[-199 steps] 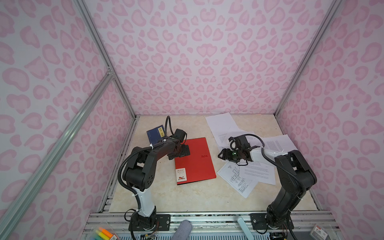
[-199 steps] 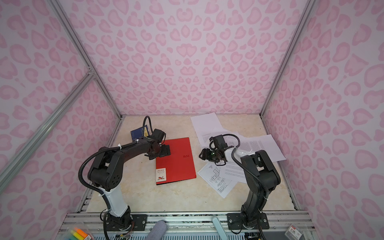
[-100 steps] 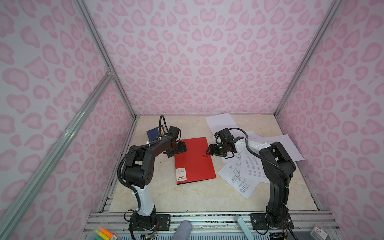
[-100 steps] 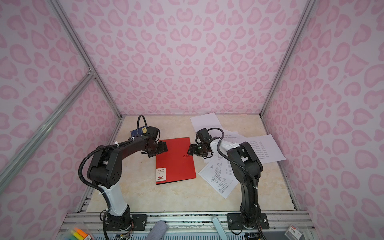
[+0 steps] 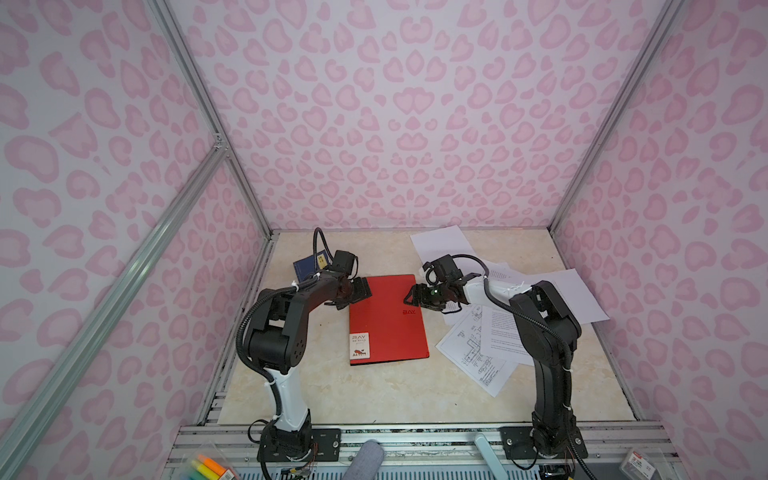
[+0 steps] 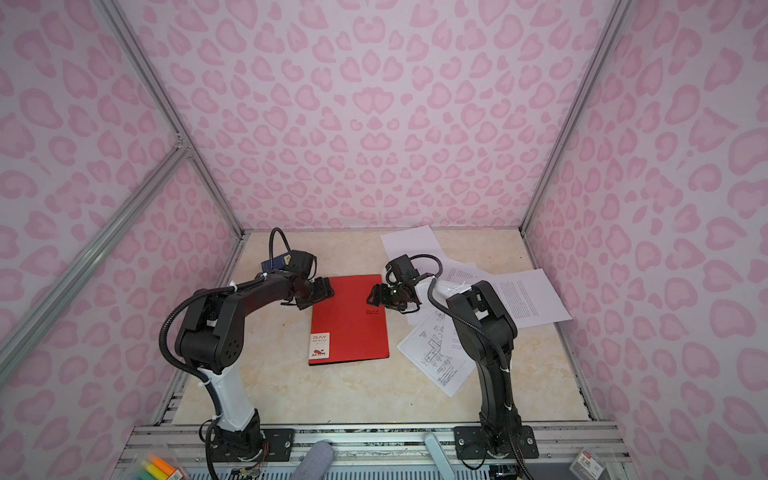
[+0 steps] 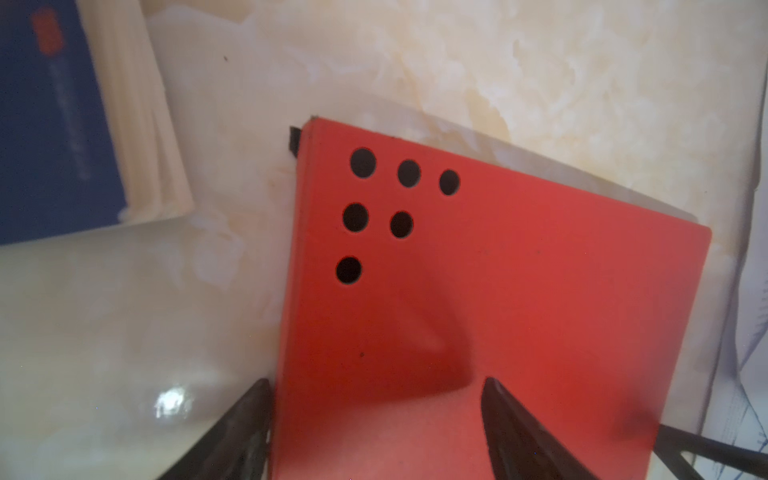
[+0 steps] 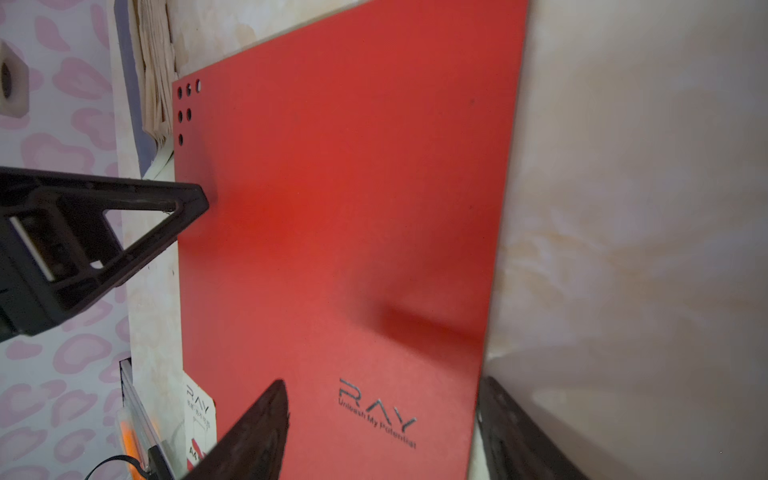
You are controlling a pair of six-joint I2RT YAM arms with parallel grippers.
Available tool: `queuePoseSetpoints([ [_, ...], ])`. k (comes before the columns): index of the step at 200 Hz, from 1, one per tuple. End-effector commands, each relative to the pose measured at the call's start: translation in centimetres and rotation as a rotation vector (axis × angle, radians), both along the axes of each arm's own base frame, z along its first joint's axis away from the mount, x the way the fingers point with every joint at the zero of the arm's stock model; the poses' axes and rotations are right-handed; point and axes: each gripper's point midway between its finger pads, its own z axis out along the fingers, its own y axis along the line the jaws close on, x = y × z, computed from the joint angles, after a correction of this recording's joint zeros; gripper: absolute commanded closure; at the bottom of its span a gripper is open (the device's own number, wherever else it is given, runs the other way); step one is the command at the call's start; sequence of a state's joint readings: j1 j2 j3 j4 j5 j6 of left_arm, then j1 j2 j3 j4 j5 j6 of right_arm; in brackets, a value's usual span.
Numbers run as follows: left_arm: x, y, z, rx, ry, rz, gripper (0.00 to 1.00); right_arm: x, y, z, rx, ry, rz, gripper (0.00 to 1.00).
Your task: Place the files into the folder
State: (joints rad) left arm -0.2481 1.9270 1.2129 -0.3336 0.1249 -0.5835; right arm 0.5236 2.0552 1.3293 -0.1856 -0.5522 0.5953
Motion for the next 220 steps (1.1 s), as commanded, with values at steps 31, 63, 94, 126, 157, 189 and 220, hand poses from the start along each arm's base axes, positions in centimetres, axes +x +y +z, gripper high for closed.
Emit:
queuePoseSetpoints([
  [31,-2.9,-0.3,-2.6,-0.031,0.134,0.005,0.2,-1.1,-0.2,1.8,-0.006,0.043,0.0,0.28],
  [63,-3.2,-0.2,-2.7,-0.037,0.141,0.02,0.2,-0.9,-0.4,2.8,-0.024,0.035,-0.01,0.27],
  [94,-3.2,-0.7,-2.4,-0.068,0.143,0.017,0.19,-0.7,0.1,4.5,0.02,0.016,-0.009,0.26],
  [126,-3.0,-0.5,-1.6,-0.084,0.151,0.051,0.18,-0.4,2.0,8.4,0.249,-0.059,0.013,0.19],
  [157,-2.8,0.1,-1.5,-0.082,0.167,0.069,0.18,-0.2,-0.2,5.3,0.079,-0.048,-0.025,0.2],
  [189,-3.1,0.3,-1.5,-0.082,0.17,0.068,0.18,-0.7,-2.0,1.5,-0.08,0.008,-0.066,0.21],
  [220,-3.5,0.3,-1.8,-0.094,0.171,0.066,0.19,-1.0,-2.0,-0.3,-0.126,0.025,-0.081,0.2],
])
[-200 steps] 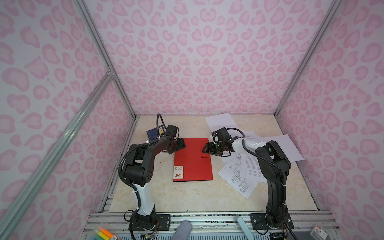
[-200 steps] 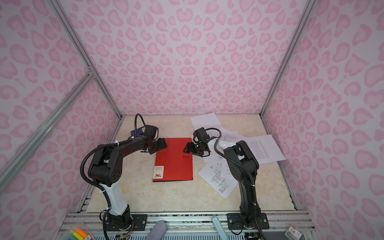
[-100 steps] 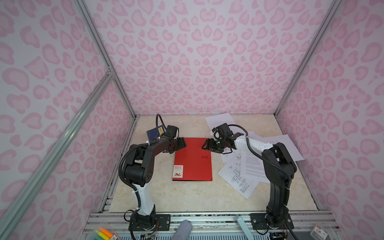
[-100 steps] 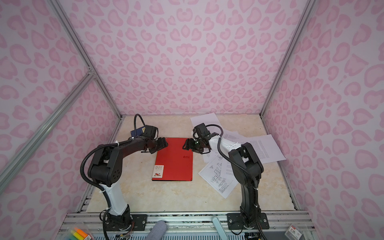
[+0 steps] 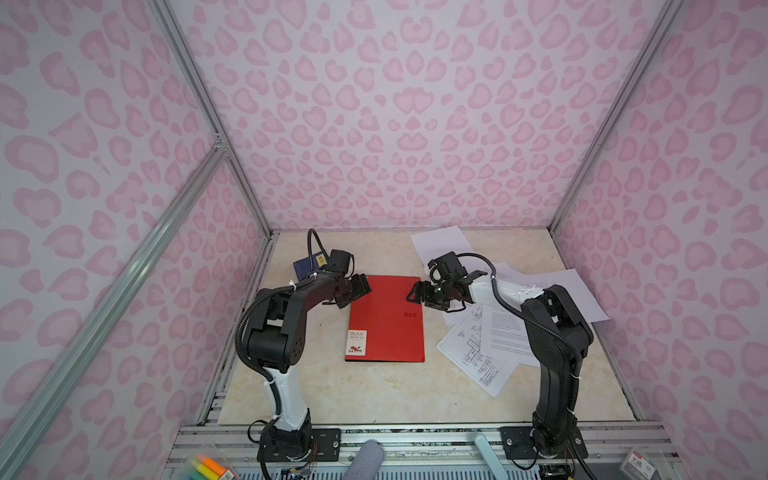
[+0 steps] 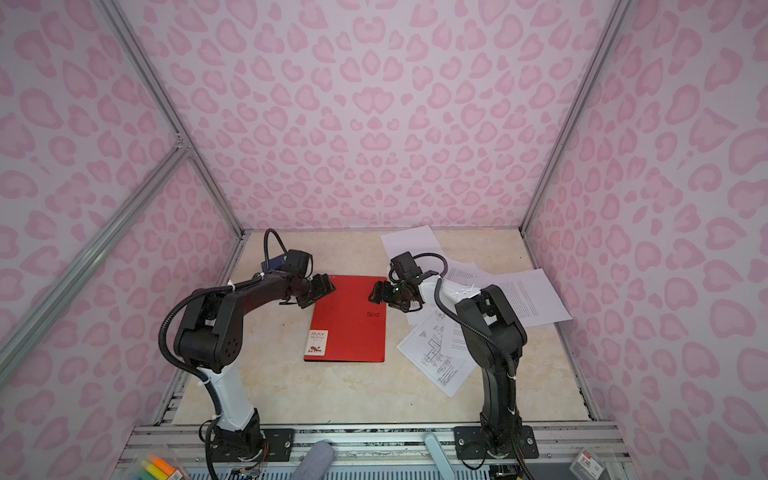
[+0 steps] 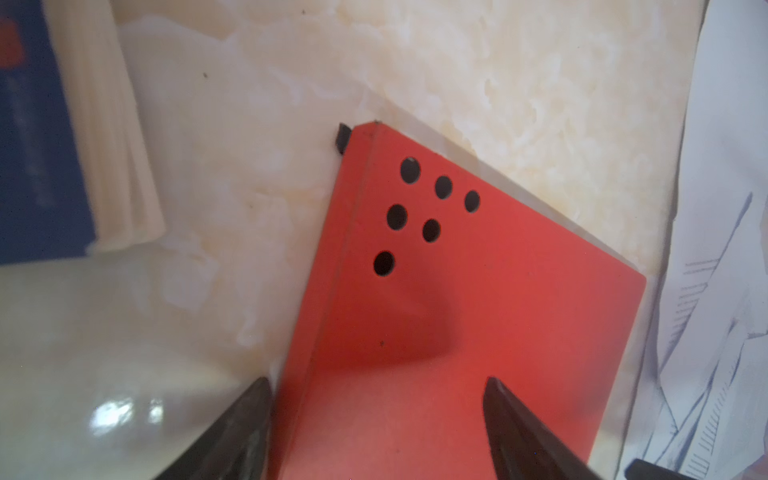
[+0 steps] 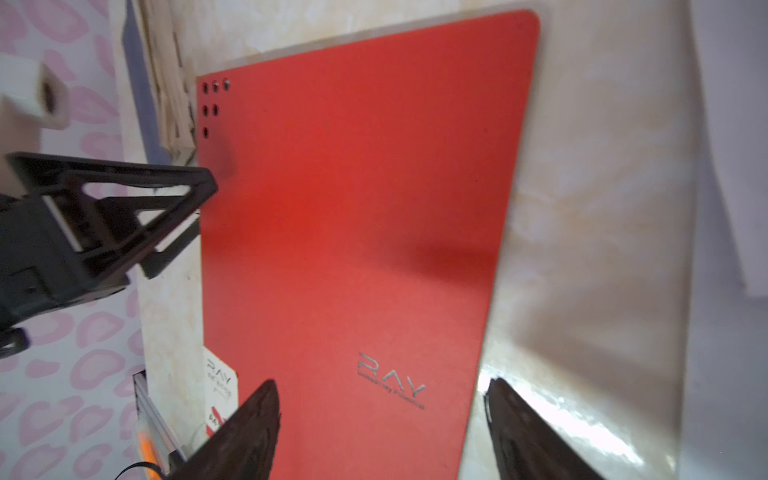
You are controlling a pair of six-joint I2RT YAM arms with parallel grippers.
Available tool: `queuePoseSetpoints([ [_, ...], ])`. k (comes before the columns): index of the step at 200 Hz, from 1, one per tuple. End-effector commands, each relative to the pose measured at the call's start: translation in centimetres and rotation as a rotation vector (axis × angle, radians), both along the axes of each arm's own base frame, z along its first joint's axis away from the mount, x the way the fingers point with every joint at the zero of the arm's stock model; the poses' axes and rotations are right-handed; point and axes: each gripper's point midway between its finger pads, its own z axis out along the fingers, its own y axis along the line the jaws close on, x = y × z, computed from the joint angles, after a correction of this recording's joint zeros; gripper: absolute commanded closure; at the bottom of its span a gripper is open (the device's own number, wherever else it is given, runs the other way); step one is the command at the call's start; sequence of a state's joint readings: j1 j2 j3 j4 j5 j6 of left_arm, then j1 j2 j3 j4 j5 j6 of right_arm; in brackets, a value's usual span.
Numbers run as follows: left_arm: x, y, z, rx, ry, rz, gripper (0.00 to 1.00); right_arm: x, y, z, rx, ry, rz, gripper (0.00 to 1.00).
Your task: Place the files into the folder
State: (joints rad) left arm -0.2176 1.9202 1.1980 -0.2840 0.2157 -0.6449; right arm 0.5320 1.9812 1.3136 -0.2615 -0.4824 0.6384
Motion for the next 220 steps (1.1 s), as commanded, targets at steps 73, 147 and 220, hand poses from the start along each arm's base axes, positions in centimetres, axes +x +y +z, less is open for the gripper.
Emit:
queuePoseSetpoints([
  [73,-4.5,0.2,-3.6,-0.01,0.206,0.01,0.19,-0.2,1.2,-2.4,0.003,0.04,-0.009,0.22],
  [147,-5.6,-0.1,-5.4,-0.019,0.248,0.026,0.2,0.2,2.1,1.1,0.042,0.016,0.006,0.23],
  [220,-5.5,-0.3,-5.3,-0.043,0.249,0.038,0.2,0.8,3.2,4.3,0.091,-0.06,0.034,0.21],
])
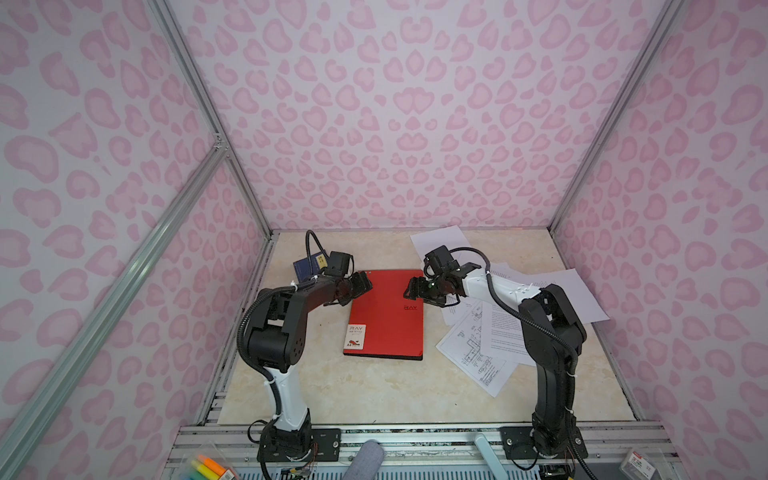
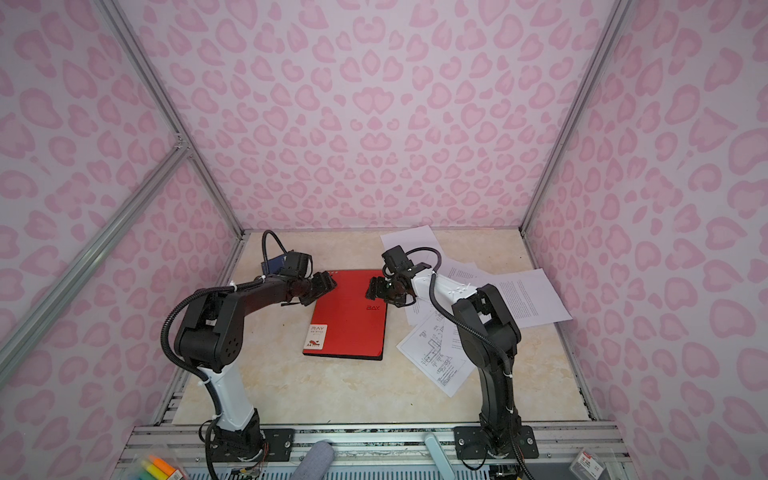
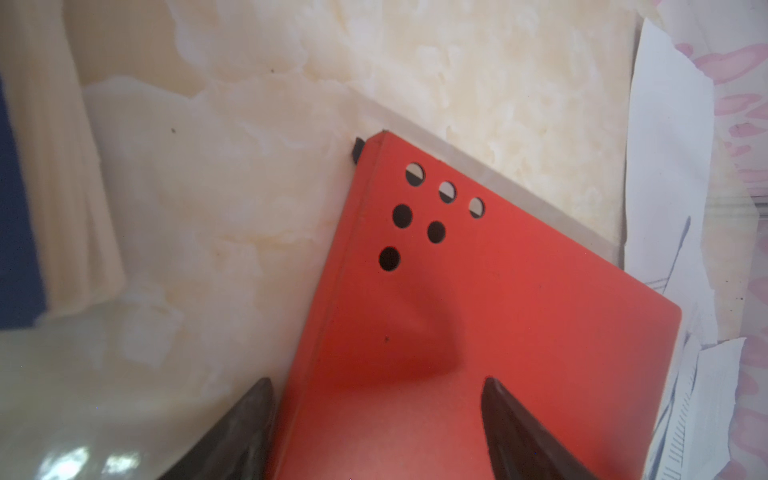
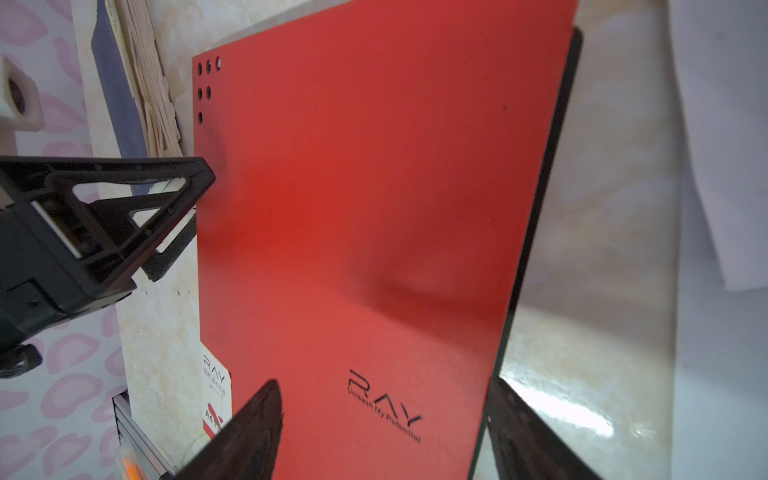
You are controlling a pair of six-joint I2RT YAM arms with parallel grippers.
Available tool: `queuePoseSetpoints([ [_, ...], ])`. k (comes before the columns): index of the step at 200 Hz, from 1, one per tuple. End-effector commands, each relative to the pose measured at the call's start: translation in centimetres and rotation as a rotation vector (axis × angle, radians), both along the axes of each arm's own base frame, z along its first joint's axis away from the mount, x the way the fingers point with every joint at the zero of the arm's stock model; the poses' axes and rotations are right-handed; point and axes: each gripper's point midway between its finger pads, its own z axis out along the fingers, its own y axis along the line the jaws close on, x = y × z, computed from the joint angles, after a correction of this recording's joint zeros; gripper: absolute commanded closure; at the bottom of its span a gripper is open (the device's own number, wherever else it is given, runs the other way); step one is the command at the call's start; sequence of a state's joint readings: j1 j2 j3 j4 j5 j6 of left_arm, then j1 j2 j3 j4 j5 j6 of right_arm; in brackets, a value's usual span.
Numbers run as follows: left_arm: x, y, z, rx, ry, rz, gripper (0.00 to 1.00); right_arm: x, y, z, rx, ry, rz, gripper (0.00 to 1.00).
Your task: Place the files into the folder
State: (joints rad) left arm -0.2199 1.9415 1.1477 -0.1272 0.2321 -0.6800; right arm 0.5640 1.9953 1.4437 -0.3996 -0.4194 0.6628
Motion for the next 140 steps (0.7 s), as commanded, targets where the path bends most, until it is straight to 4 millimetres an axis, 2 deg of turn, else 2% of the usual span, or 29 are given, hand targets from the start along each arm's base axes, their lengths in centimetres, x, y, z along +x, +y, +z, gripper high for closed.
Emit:
queuePoseSetpoints([
  [1,-6.8,0.3,-4.6,0.0,0.319,0.012,0.2,0.2,2.3,2.3,0.141,-0.064,0.056,0.21],
  [23,-6.9,-0.1,-4.4,-0.031,0.323,0.015,0.2,0.4,4.1,5.4,0.324,-0.164,0.116,0.19],
  [46,-6.6,-0.5,-4.2,-0.065,0.323,0.024,0.2,0.7,4.4,7.1,0.475,-0.222,0.106,0.18],
  [74,-6.3,-0.6,-3.6,-0.093,0.316,0.045,0.2,1.0,4.2,6.9,0.534,-0.22,0.085,0.17],
  [101,-6.2,-0.7,-3.3,-0.14,0.317,0.068,0.2,1.8,3.4,7.5,0.687,-0.219,0.025,0.17],
  [140,-6.0,-0.5,-2.5,-0.136,0.301,0.064,0.19,1.0,3.3,6.8,0.607,-0.205,0.038,0.17],
])
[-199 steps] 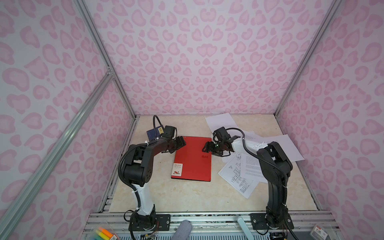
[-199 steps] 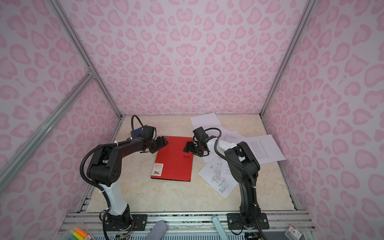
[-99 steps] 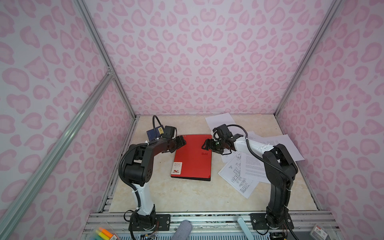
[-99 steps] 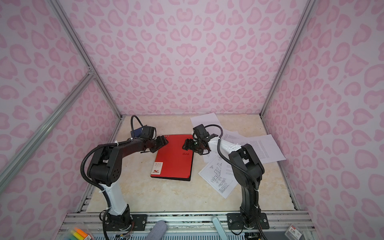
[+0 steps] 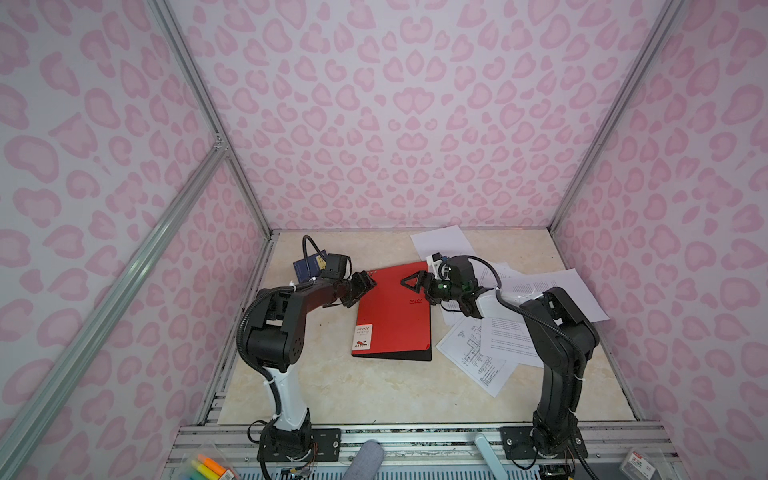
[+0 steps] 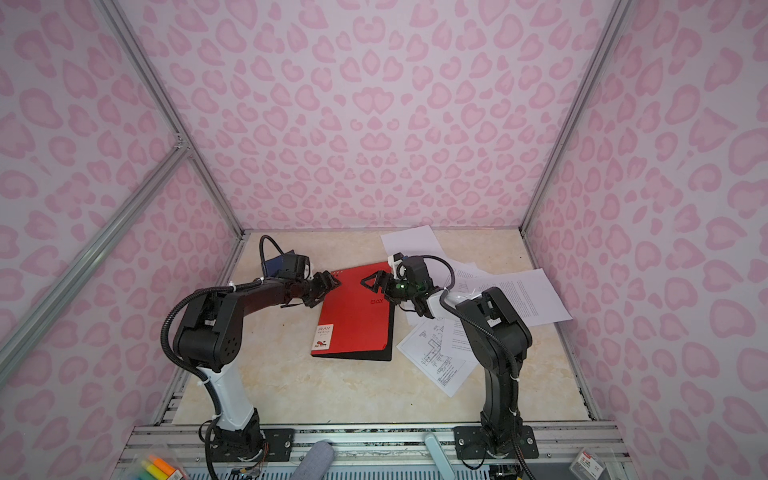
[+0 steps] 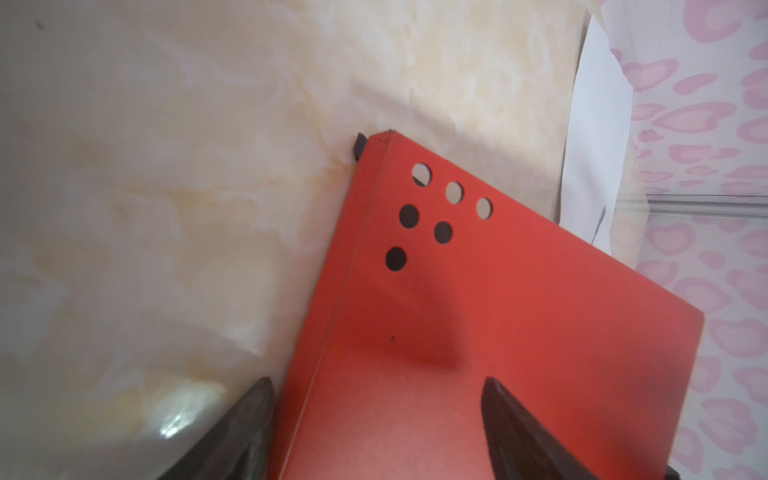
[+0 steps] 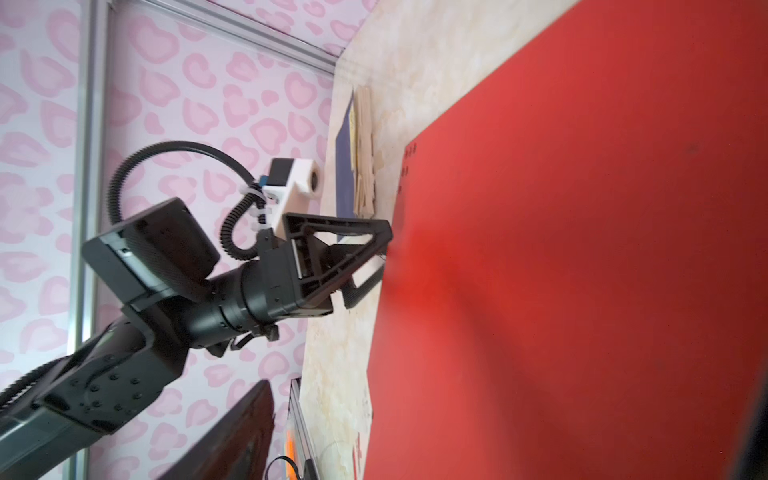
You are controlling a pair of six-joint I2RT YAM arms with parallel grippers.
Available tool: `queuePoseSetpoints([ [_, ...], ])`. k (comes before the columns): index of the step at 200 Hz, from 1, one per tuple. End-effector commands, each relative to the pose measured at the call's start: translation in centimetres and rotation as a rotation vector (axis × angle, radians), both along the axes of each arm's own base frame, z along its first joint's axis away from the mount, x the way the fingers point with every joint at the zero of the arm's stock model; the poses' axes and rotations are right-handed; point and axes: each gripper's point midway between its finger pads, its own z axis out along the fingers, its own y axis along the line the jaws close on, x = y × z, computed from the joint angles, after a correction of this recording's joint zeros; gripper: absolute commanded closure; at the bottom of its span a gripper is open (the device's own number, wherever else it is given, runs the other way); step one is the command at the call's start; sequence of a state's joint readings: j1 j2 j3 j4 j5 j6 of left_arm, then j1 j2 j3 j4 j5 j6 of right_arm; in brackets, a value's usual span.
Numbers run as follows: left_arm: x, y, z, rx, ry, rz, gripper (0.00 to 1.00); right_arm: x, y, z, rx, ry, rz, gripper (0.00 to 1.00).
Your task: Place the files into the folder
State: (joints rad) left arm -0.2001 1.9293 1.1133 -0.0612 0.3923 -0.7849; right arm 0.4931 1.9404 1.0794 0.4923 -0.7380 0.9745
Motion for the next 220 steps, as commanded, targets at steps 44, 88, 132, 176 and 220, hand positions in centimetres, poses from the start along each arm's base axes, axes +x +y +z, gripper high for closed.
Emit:
queuePoseSetpoints([
  [44,-4.5,2.5,1.4,0.157,0.157,-0.018,0.02,-1.2,0.0,1.6,-0.071,-0.019,0.027,0.17],
  [88,-5.6,5.8,9.6,0.364,0.001,-0.073,0.02,-3.4,1.8,4.7,-0.173,-0.078,0.104,0.17],
  [132,-7.5,10.1,19.9,0.453,-0.109,-0.028,0.02,-5.5,9.7,10.1,-0.206,-0.201,0.255,0.17],
  [176,-8.6,16.2,27.3,0.228,-0.23,0.217,0.02,-5.4,20.2,12.6,-0.173,-0.263,0.385,0.17],
  [220,-9.4,18.1,29.7,0.079,-0.294,0.359,0.02,-5.0,20.0,10.7,-0.284,-0.241,0.449,0.24],
])
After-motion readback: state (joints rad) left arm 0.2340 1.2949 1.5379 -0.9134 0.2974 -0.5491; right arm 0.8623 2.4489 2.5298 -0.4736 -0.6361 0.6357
